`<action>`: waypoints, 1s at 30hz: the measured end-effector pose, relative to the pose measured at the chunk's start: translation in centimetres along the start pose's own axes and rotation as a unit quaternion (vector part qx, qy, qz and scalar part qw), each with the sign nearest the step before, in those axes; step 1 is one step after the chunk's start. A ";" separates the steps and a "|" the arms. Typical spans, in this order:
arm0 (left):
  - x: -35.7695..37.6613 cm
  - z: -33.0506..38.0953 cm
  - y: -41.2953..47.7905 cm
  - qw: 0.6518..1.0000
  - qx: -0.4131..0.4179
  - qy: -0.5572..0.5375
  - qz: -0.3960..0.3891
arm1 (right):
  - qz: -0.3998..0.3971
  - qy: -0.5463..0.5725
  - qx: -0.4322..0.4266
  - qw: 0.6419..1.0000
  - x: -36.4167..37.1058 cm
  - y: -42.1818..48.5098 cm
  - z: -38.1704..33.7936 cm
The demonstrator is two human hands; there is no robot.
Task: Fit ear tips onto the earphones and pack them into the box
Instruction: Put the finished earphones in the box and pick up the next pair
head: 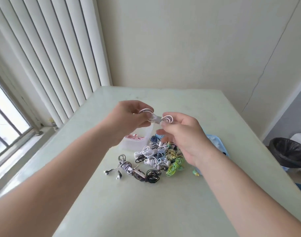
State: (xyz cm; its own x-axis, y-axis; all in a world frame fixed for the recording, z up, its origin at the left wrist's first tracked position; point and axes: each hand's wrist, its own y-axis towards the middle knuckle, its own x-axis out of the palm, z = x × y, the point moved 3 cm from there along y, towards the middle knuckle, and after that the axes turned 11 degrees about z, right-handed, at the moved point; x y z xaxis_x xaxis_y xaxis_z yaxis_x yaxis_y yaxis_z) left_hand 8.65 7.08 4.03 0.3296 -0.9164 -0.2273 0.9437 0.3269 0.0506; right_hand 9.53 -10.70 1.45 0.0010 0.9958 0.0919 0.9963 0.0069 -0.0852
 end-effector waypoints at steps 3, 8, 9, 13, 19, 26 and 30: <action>-1.7 -0.9 3.1 0.995 -0.005 0.086 0.057 | 0.038 -0.032 -0.014 0.999 0.6 1.0 0.6; -0.9 -3.6 6.4 0.961 -0.001 0.272 0.050 | 0.019 -0.049 -0.004 0.999 0.2 0.3 1.9; -0.4 -4.1 6.7 0.955 -0.006 0.295 0.037 | 0.016 -0.053 -0.001 0.998 0.1 0.1 2.0; 1.1 -5.4 7.4 0.918 -0.027 0.394 -0.039 | 0.023 -0.057 0.000 0.998 -1.0 -0.2 2.3; 1.5 -3.2 6.8 0.870 0.046 0.487 -0.057 | 0.026 -0.059 0.004 0.998 -2.0 -0.6 2.3; -0.2 1.2 0.1 0.879 0.227 0.412 -0.073 | -0.010 -0.081 0.025 0.996 -2.1 -1.7 2.5; -0.5 -0.9 -5.5 0.820 0.167 0.479 -0.265 | -0.055 -0.122 0.030 0.991 -1.9 -3.1 3.3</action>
State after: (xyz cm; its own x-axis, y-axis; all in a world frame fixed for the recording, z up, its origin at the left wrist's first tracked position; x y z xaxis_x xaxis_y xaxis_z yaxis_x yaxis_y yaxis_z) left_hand 3.25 6.00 2.96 -0.1506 -0.2543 -0.9553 0.9552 -0.2864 -0.0744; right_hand 6.17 -12.28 -1.77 -0.1354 0.9811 -0.1383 0.9824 0.1149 -0.1471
